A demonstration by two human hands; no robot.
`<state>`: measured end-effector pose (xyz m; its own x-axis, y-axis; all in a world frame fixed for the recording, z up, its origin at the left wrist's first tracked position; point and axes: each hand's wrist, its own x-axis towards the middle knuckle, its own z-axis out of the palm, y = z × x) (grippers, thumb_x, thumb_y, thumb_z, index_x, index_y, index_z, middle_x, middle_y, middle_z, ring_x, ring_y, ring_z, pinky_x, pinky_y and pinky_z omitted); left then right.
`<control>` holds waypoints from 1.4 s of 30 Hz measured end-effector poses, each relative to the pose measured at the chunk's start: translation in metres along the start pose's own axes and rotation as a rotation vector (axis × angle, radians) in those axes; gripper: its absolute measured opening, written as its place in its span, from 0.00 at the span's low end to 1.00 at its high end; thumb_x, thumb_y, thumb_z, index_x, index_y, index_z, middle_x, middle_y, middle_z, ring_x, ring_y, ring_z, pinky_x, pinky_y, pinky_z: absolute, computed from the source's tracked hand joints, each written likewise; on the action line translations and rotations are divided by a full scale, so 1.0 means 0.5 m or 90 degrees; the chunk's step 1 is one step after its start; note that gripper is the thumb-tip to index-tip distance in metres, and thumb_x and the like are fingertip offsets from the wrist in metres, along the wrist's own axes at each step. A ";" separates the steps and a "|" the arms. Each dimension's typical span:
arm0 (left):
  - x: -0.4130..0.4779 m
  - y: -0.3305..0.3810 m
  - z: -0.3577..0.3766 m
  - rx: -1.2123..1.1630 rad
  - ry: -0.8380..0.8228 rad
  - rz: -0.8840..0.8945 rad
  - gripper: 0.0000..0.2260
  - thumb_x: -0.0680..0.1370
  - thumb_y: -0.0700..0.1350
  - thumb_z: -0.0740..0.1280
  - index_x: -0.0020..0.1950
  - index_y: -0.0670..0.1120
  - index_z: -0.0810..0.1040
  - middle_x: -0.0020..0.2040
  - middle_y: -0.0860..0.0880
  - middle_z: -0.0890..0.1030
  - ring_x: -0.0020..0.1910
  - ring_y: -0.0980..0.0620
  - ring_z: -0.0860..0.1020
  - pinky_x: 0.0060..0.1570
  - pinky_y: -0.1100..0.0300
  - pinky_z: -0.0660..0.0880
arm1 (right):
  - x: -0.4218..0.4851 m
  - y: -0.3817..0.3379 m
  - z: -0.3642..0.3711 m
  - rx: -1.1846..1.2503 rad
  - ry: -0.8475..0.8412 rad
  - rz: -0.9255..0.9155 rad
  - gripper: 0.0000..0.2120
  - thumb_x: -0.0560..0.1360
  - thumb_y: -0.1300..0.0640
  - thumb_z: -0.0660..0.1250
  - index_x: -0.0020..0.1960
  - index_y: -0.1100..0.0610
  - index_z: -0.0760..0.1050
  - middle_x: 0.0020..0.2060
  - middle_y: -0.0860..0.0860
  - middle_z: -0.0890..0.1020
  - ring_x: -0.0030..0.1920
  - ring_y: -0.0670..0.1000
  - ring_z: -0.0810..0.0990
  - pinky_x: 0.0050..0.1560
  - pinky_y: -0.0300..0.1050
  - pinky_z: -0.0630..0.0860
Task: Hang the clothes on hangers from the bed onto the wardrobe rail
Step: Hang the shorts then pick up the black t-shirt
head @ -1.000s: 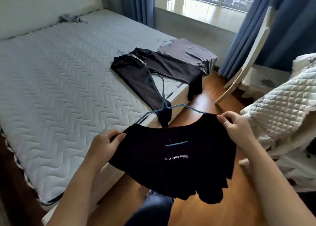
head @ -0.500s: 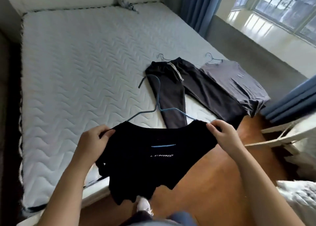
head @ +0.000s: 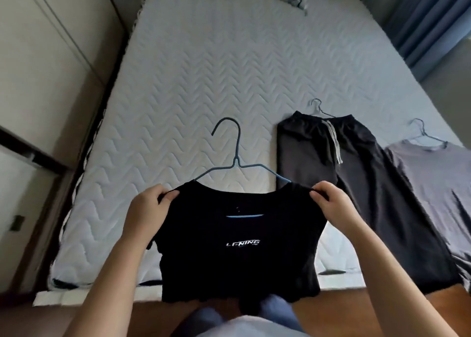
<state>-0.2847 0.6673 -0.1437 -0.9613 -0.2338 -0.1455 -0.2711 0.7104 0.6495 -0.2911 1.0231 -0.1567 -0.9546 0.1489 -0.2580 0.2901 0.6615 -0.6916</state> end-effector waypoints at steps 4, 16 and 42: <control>0.091 0.011 0.058 0.059 -0.051 -0.043 0.10 0.77 0.47 0.62 0.39 0.43 0.72 0.33 0.48 0.74 0.37 0.47 0.73 0.36 0.55 0.66 | 0.137 0.015 0.006 -0.006 -0.054 0.008 0.03 0.76 0.61 0.63 0.43 0.57 0.71 0.33 0.47 0.75 0.40 0.52 0.73 0.37 0.38 0.67; 0.418 -0.117 0.271 0.143 -0.194 -0.076 0.12 0.79 0.44 0.57 0.36 0.47 0.67 0.34 0.48 0.73 0.38 0.45 0.74 0.37 0.52 0.69 | 0.475 0.124 0.207 -0.076 -0.124 0.122 0.10 0.76 0.66 0.54 0.45 0.53 0.68 0.50 0.59 0.77 0.48 0.55 0.72 0.46 0.43 0.64; 0.847 -0.230 0.623 0.172 -0.109 -0.082 0.10 0.78 0.46 0.60 0.53 0.39 0.72 0.53 0.40 0.77 0.52 0.39 0.75 0.49 0.50 0.71 | 0.891 0.293 0.391 -0.179 0.049 0.123 0.12 0.76 0.52 0.62 0.53 0.59 0.75 0.52 0.58 0.78 0.51 0.60 0.76 0.42 0.46 0.68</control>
<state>-0.6757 0.6935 -0.5125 -0.9064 -0.2338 -0.3517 -0.3713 0.8379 0.4000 -0.6605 1.0426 -0.5050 -0.8892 0.3388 -0.3076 0.4462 0.7907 -0.4192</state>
